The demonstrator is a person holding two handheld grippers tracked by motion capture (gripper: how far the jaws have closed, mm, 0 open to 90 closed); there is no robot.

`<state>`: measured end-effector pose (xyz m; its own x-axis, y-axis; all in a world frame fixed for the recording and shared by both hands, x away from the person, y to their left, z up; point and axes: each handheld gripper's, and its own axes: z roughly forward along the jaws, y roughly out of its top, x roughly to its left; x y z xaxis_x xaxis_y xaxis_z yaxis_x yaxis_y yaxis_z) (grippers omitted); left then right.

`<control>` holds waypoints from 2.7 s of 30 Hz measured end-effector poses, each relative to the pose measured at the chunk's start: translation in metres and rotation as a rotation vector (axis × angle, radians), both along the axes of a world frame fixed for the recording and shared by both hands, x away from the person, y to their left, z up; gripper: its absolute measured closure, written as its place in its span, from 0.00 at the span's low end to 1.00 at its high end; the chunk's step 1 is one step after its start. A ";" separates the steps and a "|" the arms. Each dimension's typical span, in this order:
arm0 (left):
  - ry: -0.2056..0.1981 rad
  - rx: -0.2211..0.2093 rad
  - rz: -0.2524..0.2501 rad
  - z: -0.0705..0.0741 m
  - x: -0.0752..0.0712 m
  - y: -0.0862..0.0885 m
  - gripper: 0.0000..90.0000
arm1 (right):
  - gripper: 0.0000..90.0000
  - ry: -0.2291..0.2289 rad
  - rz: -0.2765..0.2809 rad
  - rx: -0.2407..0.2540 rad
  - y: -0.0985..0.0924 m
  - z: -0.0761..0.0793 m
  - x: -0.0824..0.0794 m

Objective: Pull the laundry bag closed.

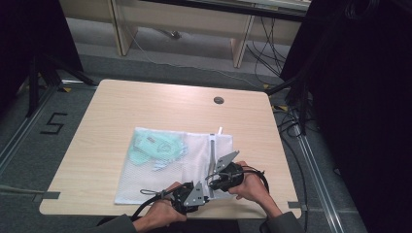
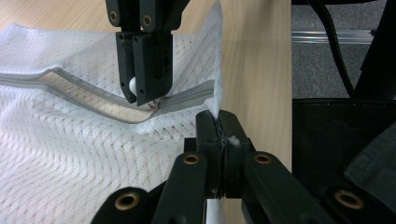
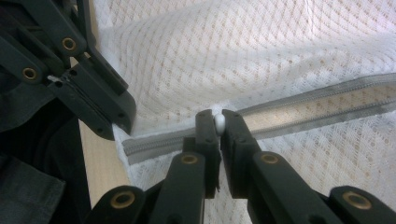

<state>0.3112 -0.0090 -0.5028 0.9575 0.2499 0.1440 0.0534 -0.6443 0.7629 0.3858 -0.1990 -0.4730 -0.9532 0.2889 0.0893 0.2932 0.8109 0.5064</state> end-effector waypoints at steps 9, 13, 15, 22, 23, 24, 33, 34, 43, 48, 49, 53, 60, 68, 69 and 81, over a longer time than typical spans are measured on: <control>0.011 -0.008 0.003 0.000 0.000 0.000 0.98 | 0.96 -0.002 0.002 -0.010 0.002 0.000 0.003; 0.016 -0.021 0.011 -0.001 -0.001 -0.001 0.98 | 0.96 -0.004 0.001 -0.009 0.002 0.000 0.005; 0.013 -0.015 0.006 0.000 -0.001 0.000 0.98 | 0.96 -0.007 0.002 -0.010 0.002 -0.001 0.007; 0.017 -0.017 0.003 0.000 -0.001 0.000 0.98 | 0.96 -0.005 -0.004 -0.017 0.002 -0.001 0.010; 0.016 -0.017 0.004 0.000 -0.001 0.000 0.98 | 0.96 -0.002 -0.007 -0.016 0.002 -0.001 0.010; 0.016 -0.017 0.004 0.000 -0.001 0.000 0.98 | 0.96 -0.002 -0.007 -0.016 0.002 -0.001 0.010; 0.021 -0.027 0.007 0.000 0.000 0.000 0.98 | 0.96 -0.010 -0.004 -0.022 0.004 -0.002 0.015; 0.021 -0.027 0.007 0.000 0.000 0.000 0.98 | 0.96 -0.004 -0.010 -0.022 0.003 -0.002 0.015; 0.024 -0.019 -0.001 0.001 0.000 0.001 0.98 | 0.96 -0.013 -0.015 -0.023 0.004 -0.003 0.019; 0.030 -0.021 0.000 0.001 0.000 0.001 0.98 | 0.96 -0.021 -0.010 -0.024 0.004 -0.003 0.023; 0.030 -0.019 -0.002 0.001 0.000 0.001 0.98 | 0.96 -0.022 -0.010 -0.025 0.004 -0.003 0.023; 0.038 -0.030 0.000 0.000 -0.001 0.000 0.98 | 0.96 -0.018 -0.022 -0.034 0.004 -0.002 0.025; 0.040 -0.030 0.001 0.000 -0.001 0.000 0.98 | 0.96 -0.021 -0.027 -0.024 0.003 -0.002 0.028; 0.048 -0.023 -0.002 0.001 0.000 0.001 0.98 | 0.96 -0.029 -0.037 -0.028 0.002 -0.002 0.032; 0.048 -0.023 -0.002 0.001 0.000 0.001 0.98 | 0.96 -0.029 -0.037 -0.028 0.002 -0.002 0.032; 0.062 -0.038 0.006 0.000 -0.001 0.001 0.98 | 0.96 -0.047 -0.036 -0.030 0.003 -0.002 0.039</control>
